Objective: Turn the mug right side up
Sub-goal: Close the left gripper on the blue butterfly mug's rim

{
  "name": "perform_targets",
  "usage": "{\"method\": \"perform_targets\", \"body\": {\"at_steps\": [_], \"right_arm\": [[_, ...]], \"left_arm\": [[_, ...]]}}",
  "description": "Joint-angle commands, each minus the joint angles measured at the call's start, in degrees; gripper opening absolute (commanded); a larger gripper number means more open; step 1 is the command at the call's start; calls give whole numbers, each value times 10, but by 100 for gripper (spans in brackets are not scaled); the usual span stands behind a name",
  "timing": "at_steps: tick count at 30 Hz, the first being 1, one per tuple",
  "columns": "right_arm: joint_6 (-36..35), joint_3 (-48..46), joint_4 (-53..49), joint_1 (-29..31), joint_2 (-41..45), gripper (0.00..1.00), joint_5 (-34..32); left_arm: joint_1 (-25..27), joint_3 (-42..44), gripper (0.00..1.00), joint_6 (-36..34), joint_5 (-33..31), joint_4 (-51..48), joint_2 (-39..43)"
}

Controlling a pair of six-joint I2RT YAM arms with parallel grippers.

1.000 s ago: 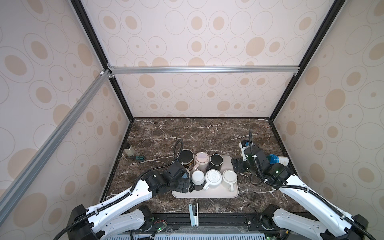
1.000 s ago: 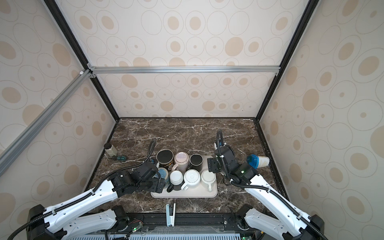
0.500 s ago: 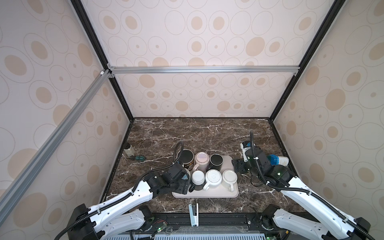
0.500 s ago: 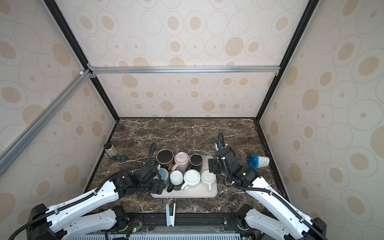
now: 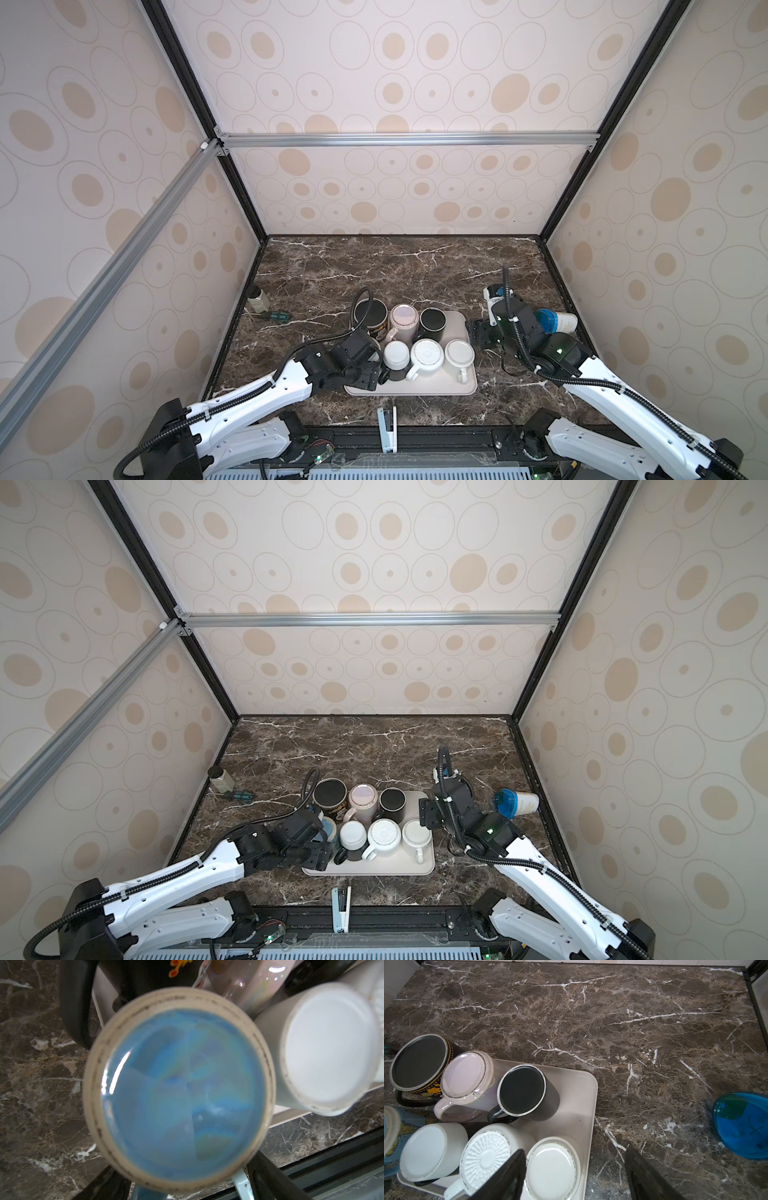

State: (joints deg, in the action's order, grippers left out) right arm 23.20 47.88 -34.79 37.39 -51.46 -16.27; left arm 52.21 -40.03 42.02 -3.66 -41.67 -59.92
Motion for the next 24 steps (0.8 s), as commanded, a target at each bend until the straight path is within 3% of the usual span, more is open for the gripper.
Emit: {"method": "perform_targets", "body": {"at_steps": [1, 6, 9, 24], "right_arm": [[9, -10, 6, 5, 5, 77, 4], [6, -18, 28, 5, -4, 77, 9], [7, -21, 38, 5, -13, 76, 12], [25, -38, 61, 6, -25, 75, 35]], "left_arm": [[7, -7, 86, 19, -32, -8, 2], [7, 3, 81, 21, -22, 29, -17], [7, 8, 73, 23, -7, 43, -36], [8, 9, 51, 31, -33, 27, -46]]}}
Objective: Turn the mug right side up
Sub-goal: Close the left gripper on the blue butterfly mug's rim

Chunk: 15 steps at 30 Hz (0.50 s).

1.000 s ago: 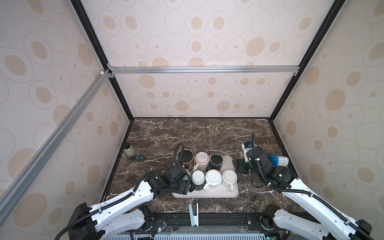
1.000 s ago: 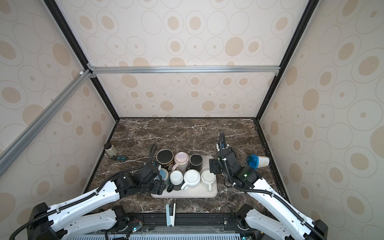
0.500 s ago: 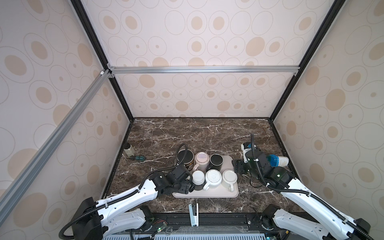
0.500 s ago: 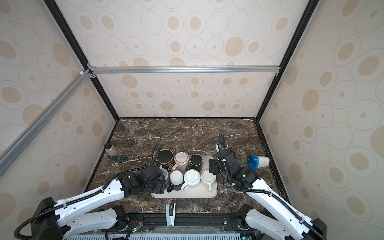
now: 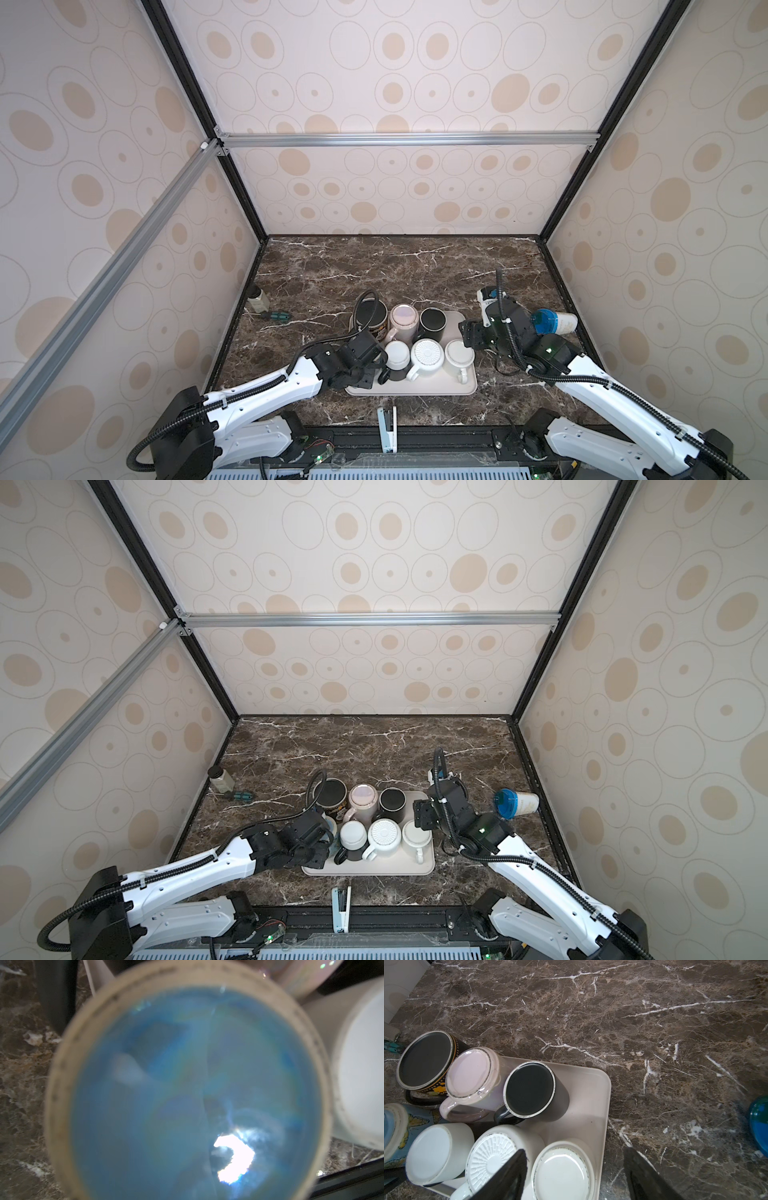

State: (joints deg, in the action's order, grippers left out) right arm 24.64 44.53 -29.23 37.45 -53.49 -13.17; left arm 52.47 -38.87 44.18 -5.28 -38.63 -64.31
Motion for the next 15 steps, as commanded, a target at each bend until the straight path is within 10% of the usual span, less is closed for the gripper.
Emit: {"method": "perform_targets", "body": {"at_steps": [1, 15], "right_arm": [[13, -4, 7, 5, -5, 75, 3], [44, -12, 8, 5, 3, 72, -4]], "left_arm": [[5, -3, 50, 11, -20, -4, -2], [5, 37, 41, 78, -64, 10, 41]]}}
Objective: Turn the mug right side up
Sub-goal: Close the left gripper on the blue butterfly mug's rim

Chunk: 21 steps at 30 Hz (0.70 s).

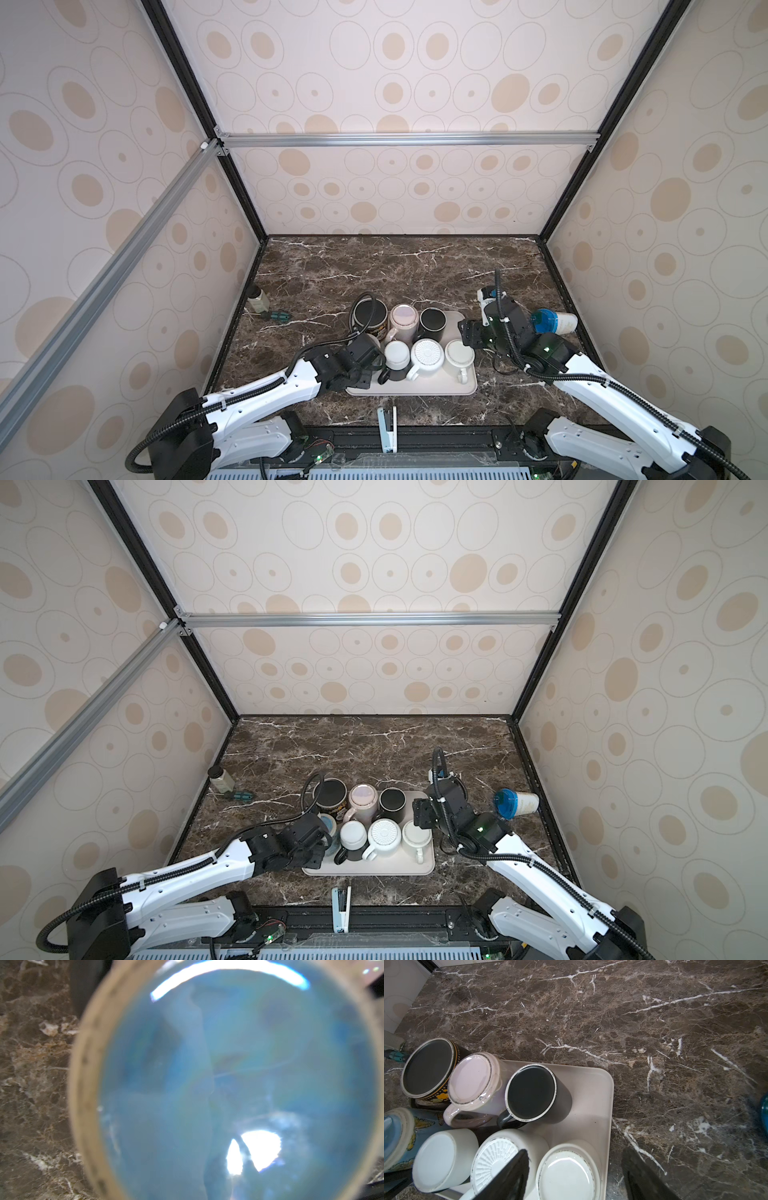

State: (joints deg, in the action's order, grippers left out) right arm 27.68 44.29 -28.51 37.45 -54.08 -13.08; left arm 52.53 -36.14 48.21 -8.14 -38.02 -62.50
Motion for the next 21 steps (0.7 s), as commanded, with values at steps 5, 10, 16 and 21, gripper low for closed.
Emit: {"method": "perform_targets", "body": {"at_steps": [5, 10, 16, 21], "right_arm": [[16, -17, 4, 4, 24, 72, -7], [21, -23, 10, 5, 29, 71, -8], [27, -25, 11, 5, 28, 71, -4], [29, -28, 16, 5, 29, 70, -4]], "left_arm": [[5, 12, 36, 44, -56, 5, 30], [5, 15, 38, 28, -44, 25, 20], [5, 4, 40, 14, -52, 23, 2], [5, -7, 43, 9, -68, 13, -5]]}}
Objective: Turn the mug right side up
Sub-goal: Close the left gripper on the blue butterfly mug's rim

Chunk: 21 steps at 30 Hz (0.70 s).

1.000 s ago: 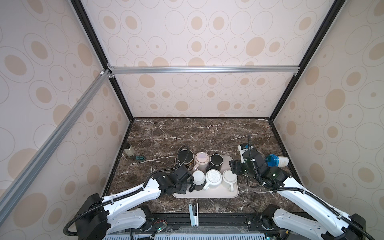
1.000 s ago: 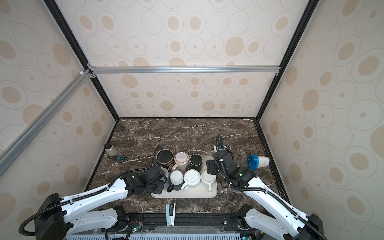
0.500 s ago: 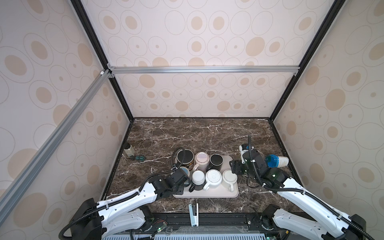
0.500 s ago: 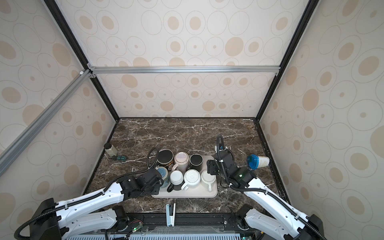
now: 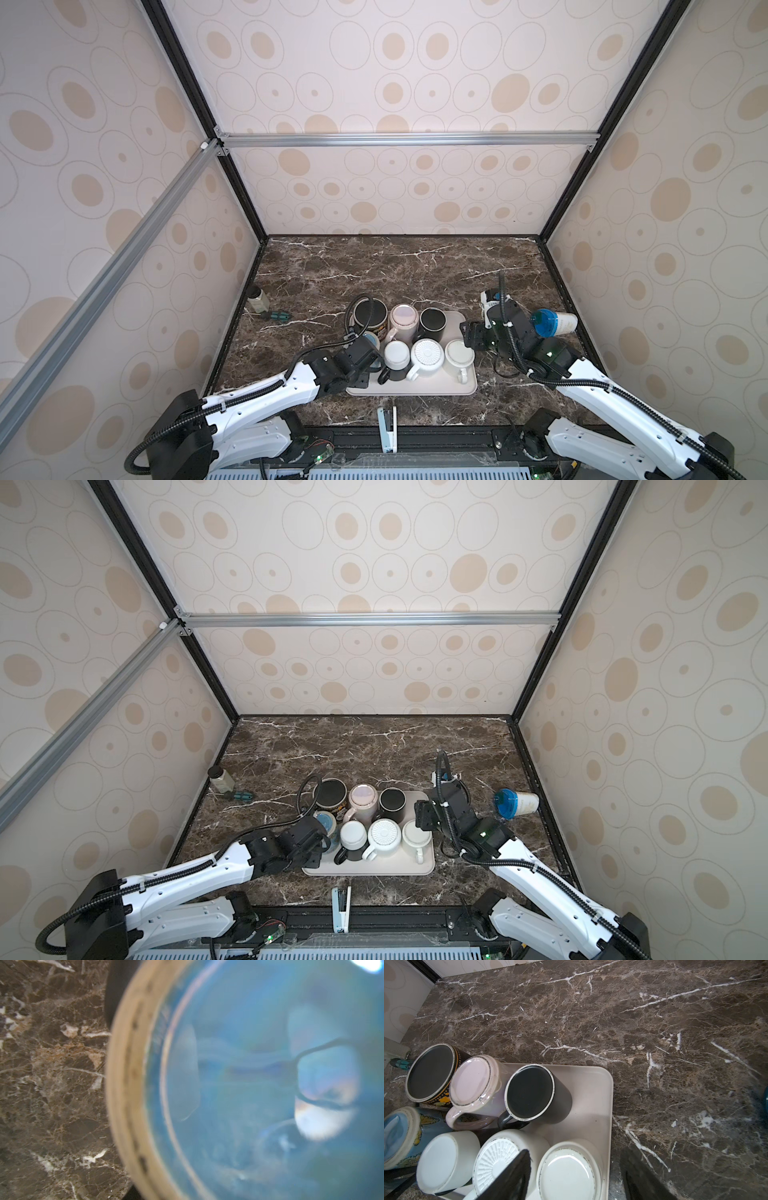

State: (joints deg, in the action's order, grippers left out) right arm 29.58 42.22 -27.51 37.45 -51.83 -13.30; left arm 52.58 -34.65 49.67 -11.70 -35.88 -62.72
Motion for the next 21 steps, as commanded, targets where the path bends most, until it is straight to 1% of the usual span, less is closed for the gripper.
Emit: {"method": "perform_targets", "body": {"at_steps": [1, 6, 11, 16, 19, 21], "right_arm": [[11, -9, 6, 4, 6, 70, 0], [14, -11, 9, 4, 6, 68, 3], [15, -11, 15, 5, 6, 67, 5], [20, -11, 22, 4, -2, 64, 19], [24, -9, 21, 5, -2, 62, 27], [24, -7, 17, 7, -1, 62, 30]], "left_arm": [[4, -24, 44, -7, -34, -7, -3], [5, -30, 41, -12, -39, 2, 0], [5, -29, 33, -15, -37, 12, -1], [5, -21, 18, -9, -43, 10, 14], [5, -15, 0, -2, -50, 5, 36], [5, -13, 0, -1, -53, -1, 50]]}}
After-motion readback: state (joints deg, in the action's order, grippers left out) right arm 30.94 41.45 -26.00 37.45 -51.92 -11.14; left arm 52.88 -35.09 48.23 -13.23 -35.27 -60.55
